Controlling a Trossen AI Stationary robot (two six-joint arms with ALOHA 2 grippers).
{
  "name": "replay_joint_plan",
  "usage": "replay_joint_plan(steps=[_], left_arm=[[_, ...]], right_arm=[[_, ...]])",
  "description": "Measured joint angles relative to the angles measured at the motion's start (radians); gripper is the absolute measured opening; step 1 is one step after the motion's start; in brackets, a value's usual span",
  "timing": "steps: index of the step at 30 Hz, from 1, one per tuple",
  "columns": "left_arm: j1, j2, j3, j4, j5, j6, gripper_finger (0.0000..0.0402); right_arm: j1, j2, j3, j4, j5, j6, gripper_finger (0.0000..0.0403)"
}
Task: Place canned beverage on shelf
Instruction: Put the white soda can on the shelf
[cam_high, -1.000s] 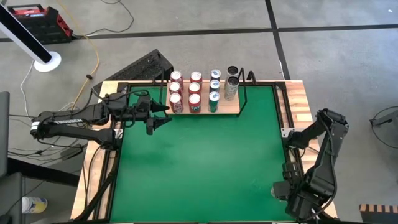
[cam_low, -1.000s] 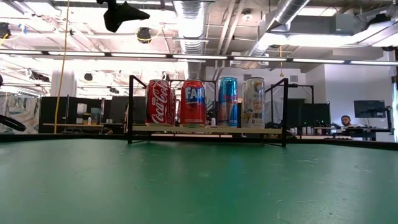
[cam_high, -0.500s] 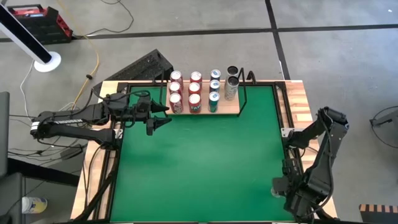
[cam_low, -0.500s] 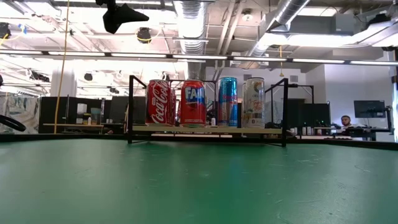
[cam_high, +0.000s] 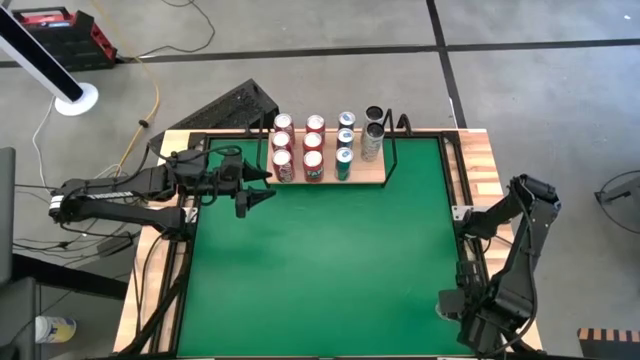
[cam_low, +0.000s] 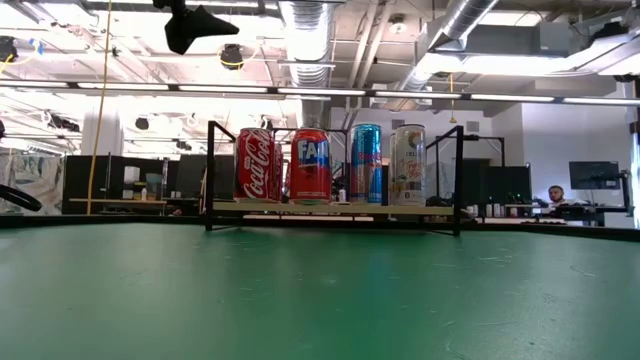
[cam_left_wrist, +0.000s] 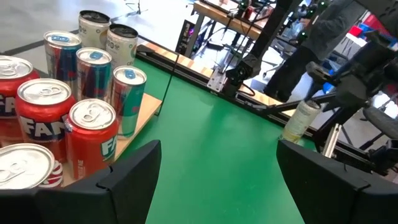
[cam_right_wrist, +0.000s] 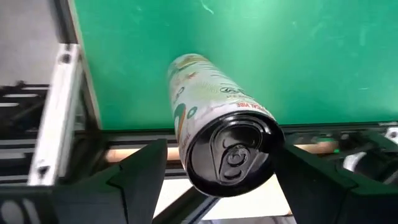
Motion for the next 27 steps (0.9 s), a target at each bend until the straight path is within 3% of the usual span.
replay_joint_plan(steps=[12, 27], left_arm=[[0.0, 0.0, 0.0, 0.0, -0.046, 0.026, 0.0304], [0.0, 0.0, 0.0, 0.009, -0.076, 0.053, 0.0304]], right_arm=[[0.0, 0.0, 0.106, -0.052, -0.044, 0.124, 0.031], [0.0, -0.002, 0.106, -0.071, -0.07, 0.15, 0.0312]])
